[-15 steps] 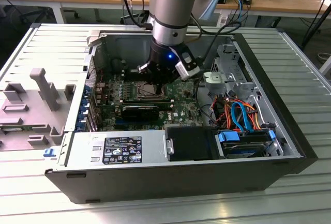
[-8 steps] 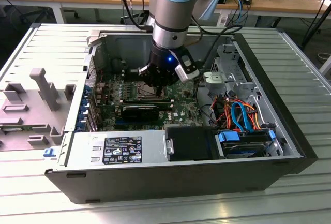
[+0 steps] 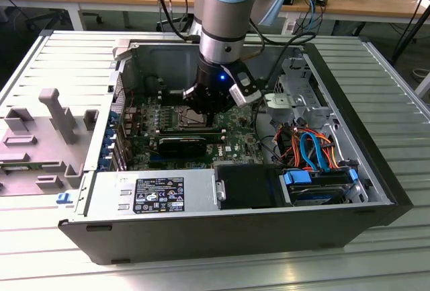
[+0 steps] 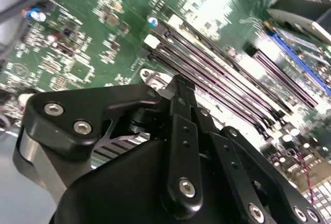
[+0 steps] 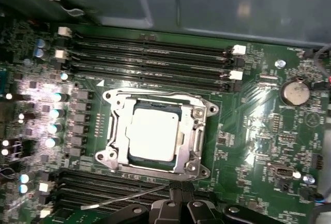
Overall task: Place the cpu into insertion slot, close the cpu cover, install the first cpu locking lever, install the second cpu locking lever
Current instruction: 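Install the second cpu locking lever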
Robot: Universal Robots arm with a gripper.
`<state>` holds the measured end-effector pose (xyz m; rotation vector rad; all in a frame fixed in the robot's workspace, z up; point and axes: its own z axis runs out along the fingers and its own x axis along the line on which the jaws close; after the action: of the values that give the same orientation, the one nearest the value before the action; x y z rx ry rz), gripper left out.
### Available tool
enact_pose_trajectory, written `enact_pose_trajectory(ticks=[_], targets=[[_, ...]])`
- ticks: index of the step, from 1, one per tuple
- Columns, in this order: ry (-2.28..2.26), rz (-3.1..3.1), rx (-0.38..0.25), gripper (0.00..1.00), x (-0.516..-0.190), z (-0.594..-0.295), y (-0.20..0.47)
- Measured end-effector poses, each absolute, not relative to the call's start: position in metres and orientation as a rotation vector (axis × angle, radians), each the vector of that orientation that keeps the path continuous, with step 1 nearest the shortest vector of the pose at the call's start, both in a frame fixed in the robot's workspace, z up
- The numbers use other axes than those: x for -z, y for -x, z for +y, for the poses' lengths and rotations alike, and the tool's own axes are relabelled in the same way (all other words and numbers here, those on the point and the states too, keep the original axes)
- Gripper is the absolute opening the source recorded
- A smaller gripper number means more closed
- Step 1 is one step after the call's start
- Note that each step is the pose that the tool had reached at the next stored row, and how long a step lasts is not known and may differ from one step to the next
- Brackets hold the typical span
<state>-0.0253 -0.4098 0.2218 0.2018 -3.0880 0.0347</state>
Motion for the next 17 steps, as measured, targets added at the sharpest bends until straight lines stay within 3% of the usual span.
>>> enact_pose_trajectory(ticks=[17], targets=[[-0.061,-3.150,-0.052,0.11,-0.2197,-0.4105,0.0276]])
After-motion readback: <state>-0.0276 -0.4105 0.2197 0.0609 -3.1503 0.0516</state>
